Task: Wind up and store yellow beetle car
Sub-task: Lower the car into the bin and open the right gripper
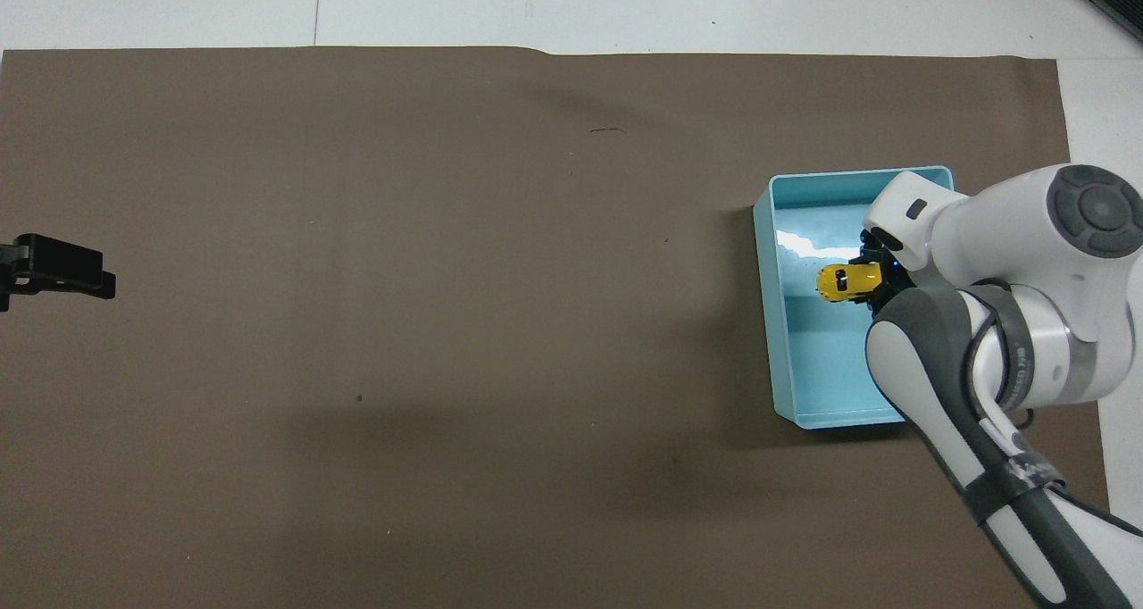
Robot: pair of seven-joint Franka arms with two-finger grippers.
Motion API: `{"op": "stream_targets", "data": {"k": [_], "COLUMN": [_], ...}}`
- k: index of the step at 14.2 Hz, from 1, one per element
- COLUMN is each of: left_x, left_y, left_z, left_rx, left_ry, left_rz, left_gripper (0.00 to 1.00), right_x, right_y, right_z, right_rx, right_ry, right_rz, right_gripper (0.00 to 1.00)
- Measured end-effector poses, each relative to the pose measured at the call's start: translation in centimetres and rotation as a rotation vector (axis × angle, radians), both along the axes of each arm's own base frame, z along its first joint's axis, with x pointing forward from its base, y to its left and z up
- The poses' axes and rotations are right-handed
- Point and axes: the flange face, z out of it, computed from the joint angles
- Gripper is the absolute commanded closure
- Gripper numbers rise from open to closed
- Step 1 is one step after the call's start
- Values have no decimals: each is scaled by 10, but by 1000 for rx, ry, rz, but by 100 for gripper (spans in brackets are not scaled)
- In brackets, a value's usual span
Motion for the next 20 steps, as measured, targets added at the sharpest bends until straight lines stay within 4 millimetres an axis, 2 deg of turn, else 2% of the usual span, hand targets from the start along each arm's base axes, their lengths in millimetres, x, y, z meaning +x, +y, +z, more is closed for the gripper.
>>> {"op": "stream_targets", "data": {"k": [3, 6, 7, 8, 9, 12, 14, 17, 20], "left_x": [0, 0, 0, 0, 0, 0, 0, 0, 0], "left_y": [0, 0, 0, 0, 0, 0, 0, 0, 0], "left_z": [0, 0, 0, 0, 0, 0, 0, 0, 0], "left_rx": [0, 0, 0, 0, 0, 0, 0, 0, 0], "left_ry": [0, 0, 0, 0, 0, 0, 0, 0, 0], "left_rz": [0, 0, 0, 0, 0, 0, 0, 0, 0], "left_gripper": [0, 0, 0, 0, 0, 0, 0, 0, 0], "right_x": [0, 0, -1, -2, -2, 0, 6, 23, 30], "right_y": [-10, -12, -12, -11, -11, -11, -8, -1, 3], "right_z": [-41, -60, -64, -67, -69, -68, -55, -3, 48], "right_rx": [-1, -1, -1, -1, -1, 2, 9, 16, 22], "right_ry": [6, -1, 4, 8, 10, 10, 21, 38, 36], "right_rz": [-16, -18, -18, -18, -17, -36, -48, -117, -204], "right_gripper": [100, 100, 97, 58, 1, 0, 0, 0, 0]}}
